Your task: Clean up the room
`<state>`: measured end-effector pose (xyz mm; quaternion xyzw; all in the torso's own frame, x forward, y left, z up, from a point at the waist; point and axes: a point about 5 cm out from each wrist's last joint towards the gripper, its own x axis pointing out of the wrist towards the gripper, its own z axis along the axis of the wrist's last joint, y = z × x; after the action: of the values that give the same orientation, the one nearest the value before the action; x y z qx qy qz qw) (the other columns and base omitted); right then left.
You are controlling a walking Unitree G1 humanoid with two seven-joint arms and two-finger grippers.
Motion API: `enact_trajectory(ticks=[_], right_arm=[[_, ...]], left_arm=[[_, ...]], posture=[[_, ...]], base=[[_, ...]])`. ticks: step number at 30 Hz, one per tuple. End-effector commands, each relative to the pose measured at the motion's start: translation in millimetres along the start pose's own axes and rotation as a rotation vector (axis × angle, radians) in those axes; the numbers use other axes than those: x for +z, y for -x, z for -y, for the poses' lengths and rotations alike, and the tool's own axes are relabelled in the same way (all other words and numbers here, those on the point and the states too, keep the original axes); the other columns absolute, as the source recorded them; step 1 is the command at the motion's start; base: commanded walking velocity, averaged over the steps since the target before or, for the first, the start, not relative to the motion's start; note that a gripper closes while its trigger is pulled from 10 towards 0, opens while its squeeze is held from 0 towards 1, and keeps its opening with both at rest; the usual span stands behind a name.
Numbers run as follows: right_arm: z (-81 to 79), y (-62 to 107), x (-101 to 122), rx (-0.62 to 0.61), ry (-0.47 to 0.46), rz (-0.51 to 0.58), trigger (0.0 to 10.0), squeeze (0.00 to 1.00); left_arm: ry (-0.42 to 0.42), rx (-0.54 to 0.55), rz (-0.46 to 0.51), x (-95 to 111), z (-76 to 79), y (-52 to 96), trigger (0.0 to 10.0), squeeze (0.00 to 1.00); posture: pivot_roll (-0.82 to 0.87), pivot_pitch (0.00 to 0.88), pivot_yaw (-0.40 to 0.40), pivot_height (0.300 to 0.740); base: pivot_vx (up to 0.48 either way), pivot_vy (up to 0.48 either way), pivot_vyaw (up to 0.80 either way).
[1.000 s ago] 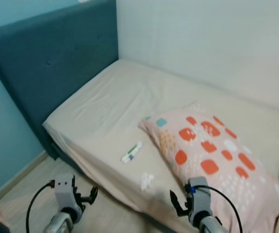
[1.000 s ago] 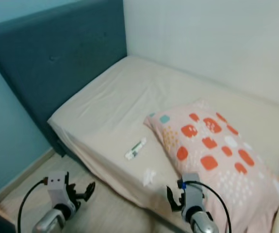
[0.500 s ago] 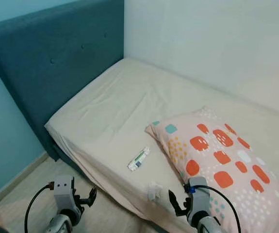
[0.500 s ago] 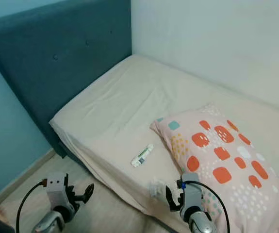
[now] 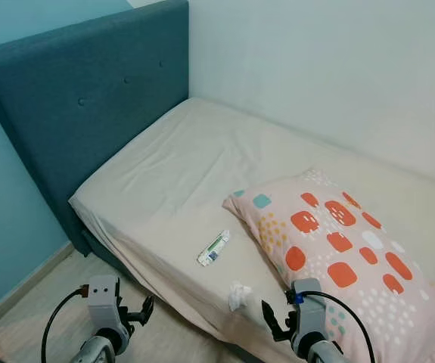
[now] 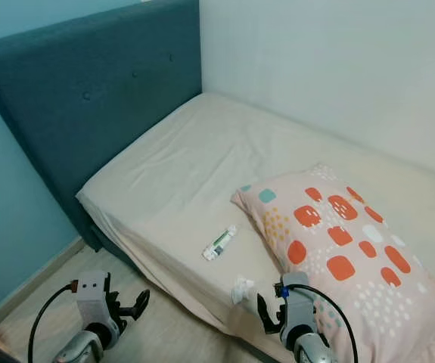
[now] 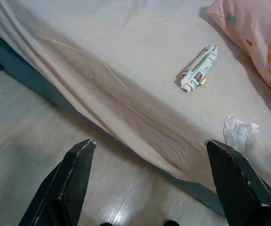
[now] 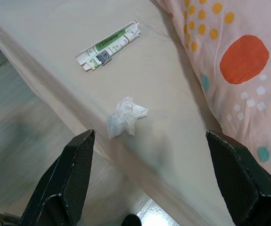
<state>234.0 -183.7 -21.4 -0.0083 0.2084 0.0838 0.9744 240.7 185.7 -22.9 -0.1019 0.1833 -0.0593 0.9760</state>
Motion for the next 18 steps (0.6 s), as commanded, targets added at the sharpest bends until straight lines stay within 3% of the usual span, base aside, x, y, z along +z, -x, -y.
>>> enact_trajectory(ticks=[1, 18], right_arm=[[2.7, 2.9, -6.8, -0.003, 0.002, -0.034, 10.0, 0.0], [5.6, 2.8, -6.5, 0.0, 0.009, -0.042, 10.0, 0.0]], left_arm=[[0.005, -0.003, -0.034, -8.7, 3.0, 2.4, 10.0, 0.0], [0.016, -0.004, -0.027, -9.1, 6.5, 1.7, 10.0, 0.0]], posture=[[-0.1, 0.115, -0.056, 0.74], [-0.1, 0.134, -0.068, 0.74]], base=[[0.0, 0.0, 0.0], [0.0, 0.0, 0.0]])
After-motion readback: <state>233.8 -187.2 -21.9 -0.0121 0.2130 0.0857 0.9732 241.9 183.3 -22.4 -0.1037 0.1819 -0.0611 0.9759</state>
